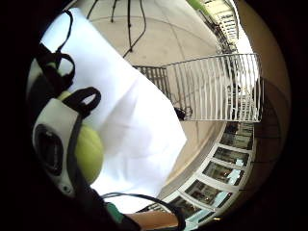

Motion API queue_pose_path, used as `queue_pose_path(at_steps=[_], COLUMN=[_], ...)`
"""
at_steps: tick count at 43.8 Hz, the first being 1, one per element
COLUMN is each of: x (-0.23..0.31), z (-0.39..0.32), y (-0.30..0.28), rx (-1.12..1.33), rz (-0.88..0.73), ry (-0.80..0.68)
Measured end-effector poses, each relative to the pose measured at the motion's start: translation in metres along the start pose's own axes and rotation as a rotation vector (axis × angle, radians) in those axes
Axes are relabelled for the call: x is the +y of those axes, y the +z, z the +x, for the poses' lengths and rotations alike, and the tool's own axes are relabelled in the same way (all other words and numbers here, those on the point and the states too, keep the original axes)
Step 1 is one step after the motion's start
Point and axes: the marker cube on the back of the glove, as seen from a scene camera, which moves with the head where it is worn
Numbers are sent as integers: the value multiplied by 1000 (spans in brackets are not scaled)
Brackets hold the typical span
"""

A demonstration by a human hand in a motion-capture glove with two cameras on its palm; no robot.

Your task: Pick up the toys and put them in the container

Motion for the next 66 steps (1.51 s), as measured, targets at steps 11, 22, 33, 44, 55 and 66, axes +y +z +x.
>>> queue_pose_path(at_steps=[11, 22, 33, 44, 55, 66], x=[18, 52, 90, 156, 234, 277], z=[-13, -31, -88, -196, -327, -412], y=[-28, -108, -226, -324, -344, -318], rx=[-13, -49, -56, -96, -113, -131], rz=[33, 96, 223, 404, 388, 350], ry=[-14, -84, -95, -217, -398, -516])
